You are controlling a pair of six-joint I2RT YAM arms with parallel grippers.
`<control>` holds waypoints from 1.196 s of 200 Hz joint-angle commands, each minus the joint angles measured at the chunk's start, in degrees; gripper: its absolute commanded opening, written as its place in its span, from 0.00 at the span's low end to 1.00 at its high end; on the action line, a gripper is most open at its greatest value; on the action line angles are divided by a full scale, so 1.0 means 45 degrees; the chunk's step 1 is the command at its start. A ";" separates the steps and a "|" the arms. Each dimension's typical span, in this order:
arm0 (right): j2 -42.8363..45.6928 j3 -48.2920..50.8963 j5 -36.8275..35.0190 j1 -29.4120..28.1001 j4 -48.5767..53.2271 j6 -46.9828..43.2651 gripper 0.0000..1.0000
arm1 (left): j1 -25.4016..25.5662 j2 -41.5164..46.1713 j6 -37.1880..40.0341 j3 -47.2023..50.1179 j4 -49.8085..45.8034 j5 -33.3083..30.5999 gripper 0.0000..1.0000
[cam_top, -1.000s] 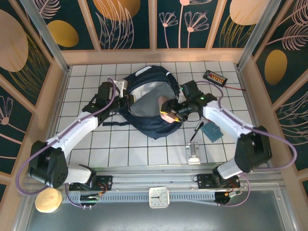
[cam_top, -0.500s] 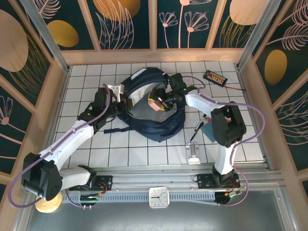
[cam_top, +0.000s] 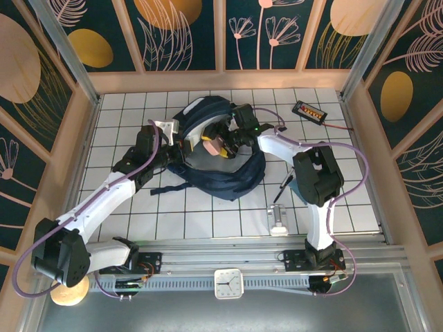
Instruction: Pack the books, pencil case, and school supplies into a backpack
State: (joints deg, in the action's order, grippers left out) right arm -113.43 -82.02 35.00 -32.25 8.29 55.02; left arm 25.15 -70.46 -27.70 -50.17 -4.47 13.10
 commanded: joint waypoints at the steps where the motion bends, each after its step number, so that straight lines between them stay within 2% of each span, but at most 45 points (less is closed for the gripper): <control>1: 0.1147 0.0283 0.0509 -0.0099 -0.0171 -0.0523 0.91 | 0.0115 -0.0075 0.0085 -0.0636 0.0967 0.0798 0.00; 28: 0.1961 0.0470 0.0273 -0.0079 0.1380 -0.1417 0.92 | 0.0115 0.0007 0.0233 -0.0638 0.0684 0.0741 0.00; 44: 0.2495 0.0535 0.0019 -0.0099 0.2424 -0.2020 0.99 | 0.0114 0.0119 0.0277 -0.0550 0.0502 0.0620 0.00; 71: 0.3313 0.0839 0.0111 -0.0012 0.3548 -0.2577 0.99 | 0.0115 0.0345 0.0374 -0.0352 0.0164 0.0467 0.00; 113: 0.4883 0.1828 -0.0337 0.0133 0.3879 -0.2790 0.99 | 0.0133 0.0797 0.1245 -0.0409 -0.1569 -0.0677 0.00; 130: 0.5542 0.2178 -0.0630 0.1004 0.3922 -0.2726 0.99 | 0.0154 0.1214 0.1381 -0.0300 -0.2639 -0.1307 0.00; 164: 0.6372 0.2513 -0.1614 0.2454 0.4882 -0.3047 0.99 | 0.0154 0.3092 0.0458 0.0295 -0.4302 -0.4418 0.00; 187: 0.6595 0.1944 -0.4112 0.3227 0.7375 -0.3867 0.98 | 0.0154 0.3537 -0.0078 0.0009 -0.5034 -0.5097 0.00; 200: 0.6699 0.1598 -0.6484 0.3381 0.9066 -0.4244 0.99 | 0.0154 0.3567 -0.0285 -0.0250 -0.5415 -0.5438 0.00; 208: 0.6817 0.1756 -0.7313 0.3662 0.9796 -0.4331 0.99 | 0.0144 0.3548 -0.0346 -0.0425 -0.5675 -0.5679 0.00; 239: 0.8311 0.3936 -0.6642 0.5756 1.0357 -0.4094 0.99 | 0.0154 0.3820 -0.0484 -0.0878 -0.6421 -0.6921 0.00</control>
State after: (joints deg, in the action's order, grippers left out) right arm -82.30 -70.15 10.26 -12.23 45.82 37.39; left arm 25.96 -55.11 -27.33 -50.68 -30.26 -10.59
